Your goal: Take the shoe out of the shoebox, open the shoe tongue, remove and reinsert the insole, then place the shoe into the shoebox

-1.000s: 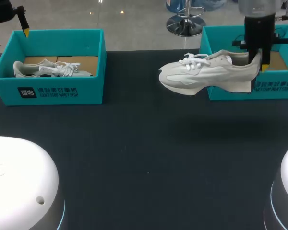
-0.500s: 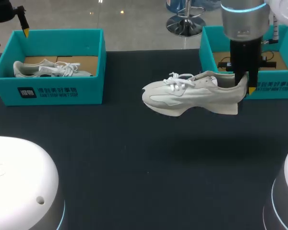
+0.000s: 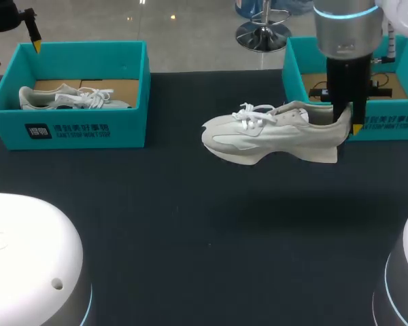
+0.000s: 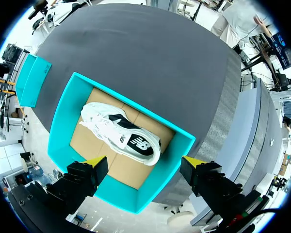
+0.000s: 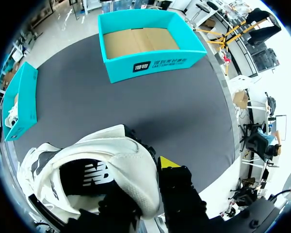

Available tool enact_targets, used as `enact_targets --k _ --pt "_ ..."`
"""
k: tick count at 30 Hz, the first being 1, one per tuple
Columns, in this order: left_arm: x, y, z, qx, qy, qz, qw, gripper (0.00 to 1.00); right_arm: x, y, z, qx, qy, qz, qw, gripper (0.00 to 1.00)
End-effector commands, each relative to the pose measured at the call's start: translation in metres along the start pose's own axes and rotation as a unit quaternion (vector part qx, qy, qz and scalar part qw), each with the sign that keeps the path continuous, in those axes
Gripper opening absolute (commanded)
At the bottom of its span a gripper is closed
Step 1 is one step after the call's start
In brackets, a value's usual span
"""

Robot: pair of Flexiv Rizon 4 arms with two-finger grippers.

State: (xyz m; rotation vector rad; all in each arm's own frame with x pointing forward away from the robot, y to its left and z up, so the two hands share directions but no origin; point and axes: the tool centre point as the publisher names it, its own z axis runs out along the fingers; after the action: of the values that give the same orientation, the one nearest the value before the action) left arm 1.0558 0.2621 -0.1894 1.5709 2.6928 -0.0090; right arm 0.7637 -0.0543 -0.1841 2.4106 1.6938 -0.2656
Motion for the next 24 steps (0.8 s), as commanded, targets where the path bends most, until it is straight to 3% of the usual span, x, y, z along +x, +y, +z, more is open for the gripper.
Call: enact_targets --k 1,12,19,24 --pt "0.000 0.000 0.000 0.000 0.001 0.001 1.000 1.00 0.000 0.000 -0.001 0.000 0.001 0.000 1.000 0.00" --pt "0.000 0.000 0.000 0.000 0.001 0.001 1.000 1.00 0.040 -0.027 0.018 -0.015 -0.037 -0.023 0.999 0.00" --pt "0.000 0.000 0.000 0.000 0.001 0.001 1.000 1.00 0.050 -0.032 0.028 -0.023 -0.028 -0.014 0.999 0.00" --pt "0.000 0.000 0.000 0.000 0.001 0.001 1.000 1.00 0.064 -0.035 0.052 -0.025 -0.023 -0.015 0.999 0.00"
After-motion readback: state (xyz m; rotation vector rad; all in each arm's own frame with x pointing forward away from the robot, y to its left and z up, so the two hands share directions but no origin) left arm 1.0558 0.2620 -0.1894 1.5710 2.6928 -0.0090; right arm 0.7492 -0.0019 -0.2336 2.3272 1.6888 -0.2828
